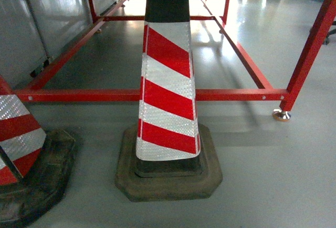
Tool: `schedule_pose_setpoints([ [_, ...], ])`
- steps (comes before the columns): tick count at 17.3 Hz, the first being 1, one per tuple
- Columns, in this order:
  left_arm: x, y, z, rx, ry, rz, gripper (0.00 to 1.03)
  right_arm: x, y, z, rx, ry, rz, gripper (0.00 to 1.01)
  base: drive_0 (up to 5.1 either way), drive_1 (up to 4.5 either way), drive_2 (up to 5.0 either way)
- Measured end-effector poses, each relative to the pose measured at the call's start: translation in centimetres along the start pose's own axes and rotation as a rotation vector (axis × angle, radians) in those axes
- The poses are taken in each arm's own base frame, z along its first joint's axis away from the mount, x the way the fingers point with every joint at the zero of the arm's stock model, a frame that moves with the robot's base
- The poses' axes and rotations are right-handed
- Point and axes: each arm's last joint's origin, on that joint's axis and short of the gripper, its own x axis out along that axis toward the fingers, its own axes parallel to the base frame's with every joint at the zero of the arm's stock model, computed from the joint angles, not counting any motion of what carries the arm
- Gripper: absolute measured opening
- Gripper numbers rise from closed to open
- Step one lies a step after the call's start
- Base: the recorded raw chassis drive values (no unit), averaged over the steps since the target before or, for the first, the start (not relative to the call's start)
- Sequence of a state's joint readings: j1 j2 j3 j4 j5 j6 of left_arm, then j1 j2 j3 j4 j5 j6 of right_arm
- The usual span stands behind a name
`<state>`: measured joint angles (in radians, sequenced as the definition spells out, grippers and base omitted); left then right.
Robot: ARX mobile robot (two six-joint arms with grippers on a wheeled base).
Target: Place box next to blue box on left shelf
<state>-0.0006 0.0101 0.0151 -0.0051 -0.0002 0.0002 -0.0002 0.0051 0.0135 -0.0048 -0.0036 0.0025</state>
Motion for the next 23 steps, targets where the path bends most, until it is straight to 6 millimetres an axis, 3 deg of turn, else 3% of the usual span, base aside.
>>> schedule_pose_setpoints([
  [23, 0.0, 0.0, 0.01, 0.0, -0.001, 0.001, 0.98, 0.0, -0.01, 0.0, 0.0, 0.0, -0.003, 0.98, 0.0, 0.0, 0.0],
])
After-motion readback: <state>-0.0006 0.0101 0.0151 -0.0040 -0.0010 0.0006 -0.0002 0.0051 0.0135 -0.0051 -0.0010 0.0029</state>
